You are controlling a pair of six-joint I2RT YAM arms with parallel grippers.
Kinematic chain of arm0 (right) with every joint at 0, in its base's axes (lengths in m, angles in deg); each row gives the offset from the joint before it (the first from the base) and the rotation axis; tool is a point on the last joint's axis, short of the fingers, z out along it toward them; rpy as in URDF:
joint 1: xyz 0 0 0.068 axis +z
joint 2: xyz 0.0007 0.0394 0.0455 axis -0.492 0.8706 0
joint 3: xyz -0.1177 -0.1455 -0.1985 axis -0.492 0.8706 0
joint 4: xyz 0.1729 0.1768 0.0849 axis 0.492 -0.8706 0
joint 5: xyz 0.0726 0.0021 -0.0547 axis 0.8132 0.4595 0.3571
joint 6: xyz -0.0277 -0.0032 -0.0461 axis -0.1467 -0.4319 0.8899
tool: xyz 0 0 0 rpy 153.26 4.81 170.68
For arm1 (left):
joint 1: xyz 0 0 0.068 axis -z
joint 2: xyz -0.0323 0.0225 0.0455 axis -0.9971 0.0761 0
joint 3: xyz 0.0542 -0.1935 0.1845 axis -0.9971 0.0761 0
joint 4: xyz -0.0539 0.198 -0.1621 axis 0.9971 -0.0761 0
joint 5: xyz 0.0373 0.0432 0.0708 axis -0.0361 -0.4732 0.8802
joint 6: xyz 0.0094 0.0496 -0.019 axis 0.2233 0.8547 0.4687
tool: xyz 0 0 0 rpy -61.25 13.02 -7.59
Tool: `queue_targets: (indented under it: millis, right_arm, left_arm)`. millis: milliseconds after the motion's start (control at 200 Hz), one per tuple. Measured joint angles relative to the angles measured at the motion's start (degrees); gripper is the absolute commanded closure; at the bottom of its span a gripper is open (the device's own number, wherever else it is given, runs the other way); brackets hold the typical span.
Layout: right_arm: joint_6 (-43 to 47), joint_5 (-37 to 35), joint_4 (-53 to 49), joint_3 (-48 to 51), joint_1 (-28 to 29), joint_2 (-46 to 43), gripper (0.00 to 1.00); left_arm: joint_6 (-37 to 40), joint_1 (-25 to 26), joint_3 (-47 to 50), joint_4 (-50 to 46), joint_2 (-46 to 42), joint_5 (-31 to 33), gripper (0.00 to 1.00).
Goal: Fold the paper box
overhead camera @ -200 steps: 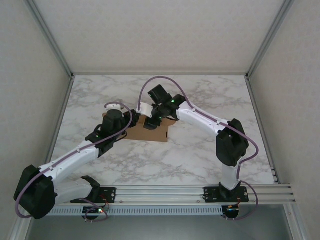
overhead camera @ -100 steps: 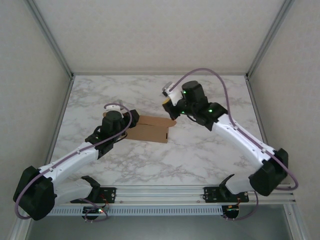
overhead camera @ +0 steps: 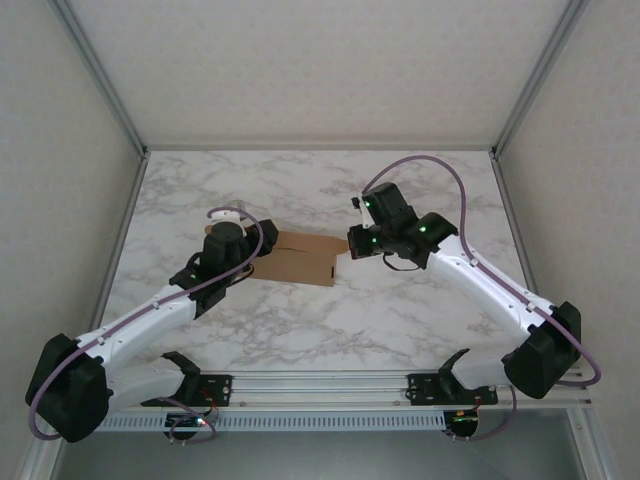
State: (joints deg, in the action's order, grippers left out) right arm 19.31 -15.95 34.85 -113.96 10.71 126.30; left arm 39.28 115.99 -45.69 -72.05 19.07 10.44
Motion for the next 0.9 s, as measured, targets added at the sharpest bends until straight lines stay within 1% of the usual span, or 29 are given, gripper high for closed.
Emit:
queue_targets:
  millis: [135,310,511,796,901]
  right_arm:
    - [-3.2,1.2,0.0,0.0,0.0,2.6,1.00]
    - [-5.3,2.1,0.8,0.0,0.0,6.8,1.00]
    - [-7.6,4.9,4.5,-0.1,0.0,10.7,1.00]
    - [-10.5,9.9,10.0,0.9,-0.8,12.0,1.00]
    - [-11.0,10.0,10.6,1.2,-0.9,12.0,1.00]
  left_arm:
    - [0.0,0.0,0.0,0.0,0.0,0.0,0.63]
    - [0.0,0.0,0.1,0.1,0.0,0.0,0.63]
    - [0.0,0.0,0.5,0.8,0.0,0.3,0.64]
    - [0.0,-0.2,1.0,2.1,0.5,3.9,0.64]
    - [0.0,-0.2,1.4,2.7,0.3,4.5,0.64]
